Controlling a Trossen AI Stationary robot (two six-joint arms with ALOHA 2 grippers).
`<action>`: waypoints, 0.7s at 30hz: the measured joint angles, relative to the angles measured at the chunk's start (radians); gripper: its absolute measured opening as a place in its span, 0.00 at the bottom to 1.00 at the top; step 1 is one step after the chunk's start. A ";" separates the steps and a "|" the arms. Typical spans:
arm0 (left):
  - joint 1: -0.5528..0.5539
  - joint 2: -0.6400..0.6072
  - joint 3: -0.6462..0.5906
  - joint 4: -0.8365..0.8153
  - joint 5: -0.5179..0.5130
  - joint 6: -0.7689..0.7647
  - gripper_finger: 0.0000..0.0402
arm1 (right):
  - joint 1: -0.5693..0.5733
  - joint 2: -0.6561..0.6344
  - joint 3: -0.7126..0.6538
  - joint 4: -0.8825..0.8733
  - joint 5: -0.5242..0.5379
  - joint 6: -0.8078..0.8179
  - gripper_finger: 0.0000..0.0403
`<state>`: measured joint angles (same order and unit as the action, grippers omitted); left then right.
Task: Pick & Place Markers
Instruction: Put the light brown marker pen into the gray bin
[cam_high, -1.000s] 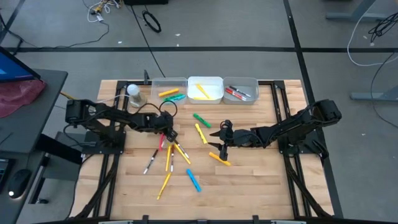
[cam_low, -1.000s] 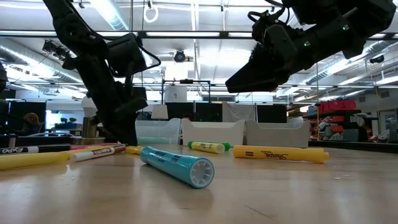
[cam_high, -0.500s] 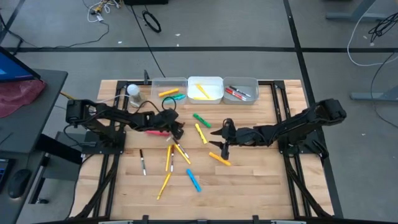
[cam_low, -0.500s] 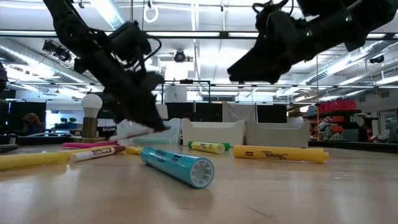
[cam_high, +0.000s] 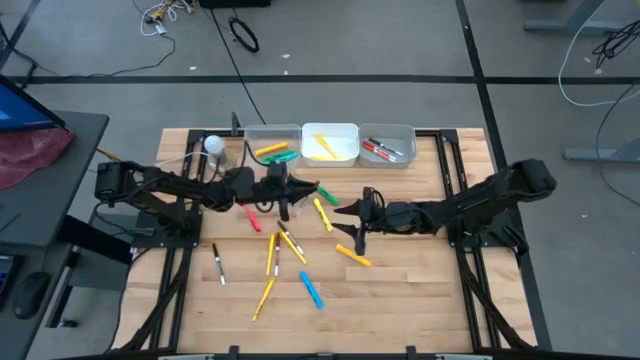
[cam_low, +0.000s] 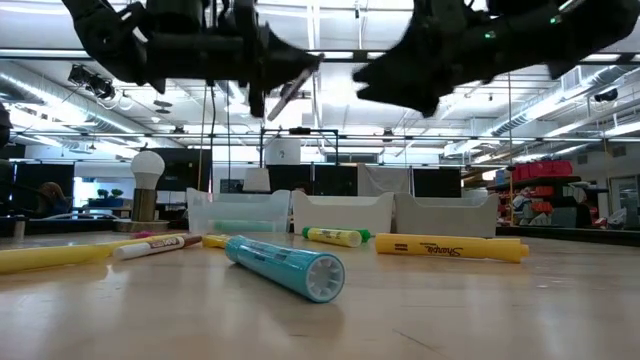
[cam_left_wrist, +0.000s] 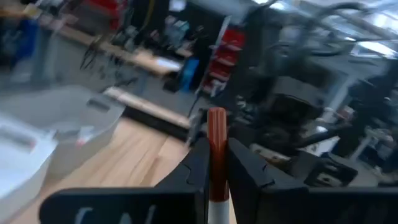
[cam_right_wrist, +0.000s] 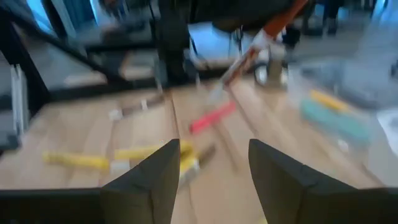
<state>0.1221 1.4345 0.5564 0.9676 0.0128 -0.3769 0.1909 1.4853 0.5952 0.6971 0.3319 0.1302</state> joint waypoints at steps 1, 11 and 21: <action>-0.013 0.001 0.000 0.028 0.000 0.023 0.09 | -0.002 0.034 0.000 0.076 0.000 -0.025 0.48; -0.122 0.001 0.001 0.150 -0.114 0.229 0.10 | -0.051 0.269 0.051 0.506 -0.055 -0.082 0.48; -0.126 0.001 0.001 0.177 -0.129 0.256 0.10 | -0.062 0.297 0.175 0.425 -0.095 -0.090 0.48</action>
<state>-0.0040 1.4353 0.5575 1.1448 -0.1165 -0.1214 0.1285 1.7824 0.7699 1.1221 0.2369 0.0401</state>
